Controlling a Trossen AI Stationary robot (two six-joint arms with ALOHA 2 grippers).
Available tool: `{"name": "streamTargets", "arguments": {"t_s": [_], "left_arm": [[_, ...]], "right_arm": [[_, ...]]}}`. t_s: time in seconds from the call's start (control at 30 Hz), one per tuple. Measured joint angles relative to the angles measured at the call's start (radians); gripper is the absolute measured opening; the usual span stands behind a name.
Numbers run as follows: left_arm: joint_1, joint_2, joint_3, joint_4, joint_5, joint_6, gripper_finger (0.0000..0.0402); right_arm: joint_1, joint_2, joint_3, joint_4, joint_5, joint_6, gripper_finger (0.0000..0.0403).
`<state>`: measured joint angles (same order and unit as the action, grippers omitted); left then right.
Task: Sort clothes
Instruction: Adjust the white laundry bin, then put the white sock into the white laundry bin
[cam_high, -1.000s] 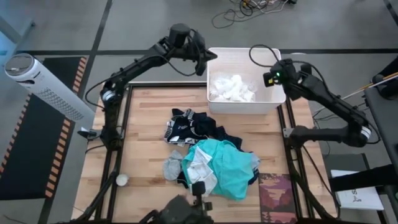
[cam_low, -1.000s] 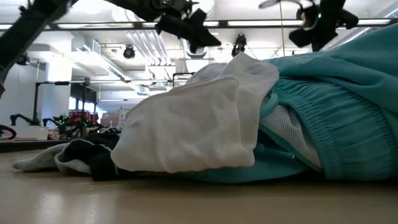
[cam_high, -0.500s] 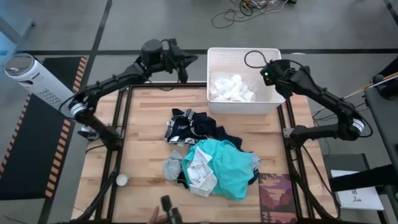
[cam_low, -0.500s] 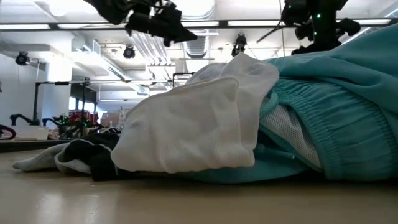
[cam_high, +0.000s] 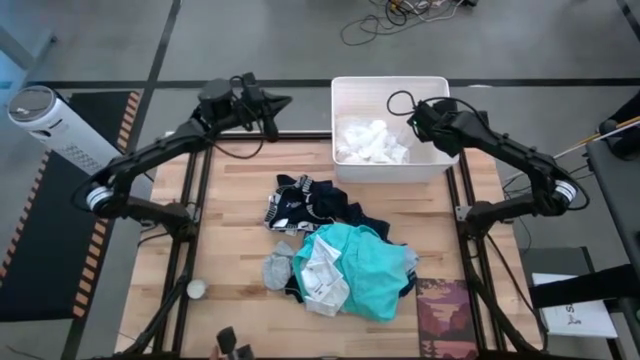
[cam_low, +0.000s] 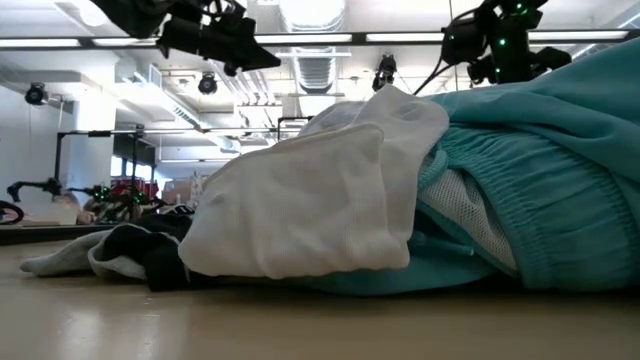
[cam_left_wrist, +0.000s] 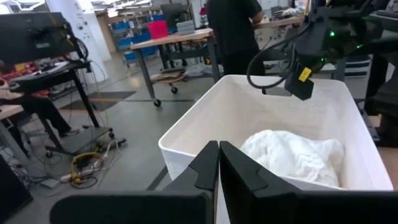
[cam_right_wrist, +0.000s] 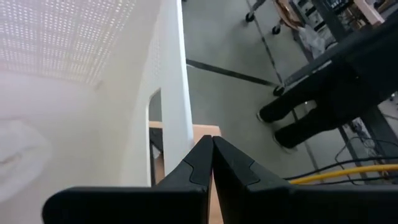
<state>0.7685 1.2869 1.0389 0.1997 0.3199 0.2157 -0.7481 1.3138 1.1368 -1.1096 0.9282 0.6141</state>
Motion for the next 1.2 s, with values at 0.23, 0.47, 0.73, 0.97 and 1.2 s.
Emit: {"name": "streamTargets", "arguments": {"t_s": [0.23, 0.47, 0.73, 0.97, 1.2], "left_arm": [[0.001, -0.031, -0.029, 0.002, 0.000, 0.000, 0.0000], [0.002, -0.031, -0.032, -0.002, 0.000, -0.001, 0.0000], [0.001, -0.068, -0.032, -0.021, 0.003, -0.008, 0.0000], [-0.003, -0.155, -0.034, -0.123, 0.173, 0.051, 0.0000], [-0.062, -0.263, -0.034, -0.345, 0.240, 0.125, 0.0000]], "right_arm": [[0.039, -0.012, 0.042, 0.054, -0.140, -0.029, 0.0000], [0.083, -0.020, 0.114, 0.039, -0.202, -0.088, 0.0000], [0.122, -0.035, 0.232, 0.043, -0.187, -0.242, 0.0000], [0.191, -0.086, 0.297, 0.055, -0.177, -0.344, 0.0000], [0.333, -0.149, 0.237, 0.144, -0.197, -0.364, 0.0000]]}}
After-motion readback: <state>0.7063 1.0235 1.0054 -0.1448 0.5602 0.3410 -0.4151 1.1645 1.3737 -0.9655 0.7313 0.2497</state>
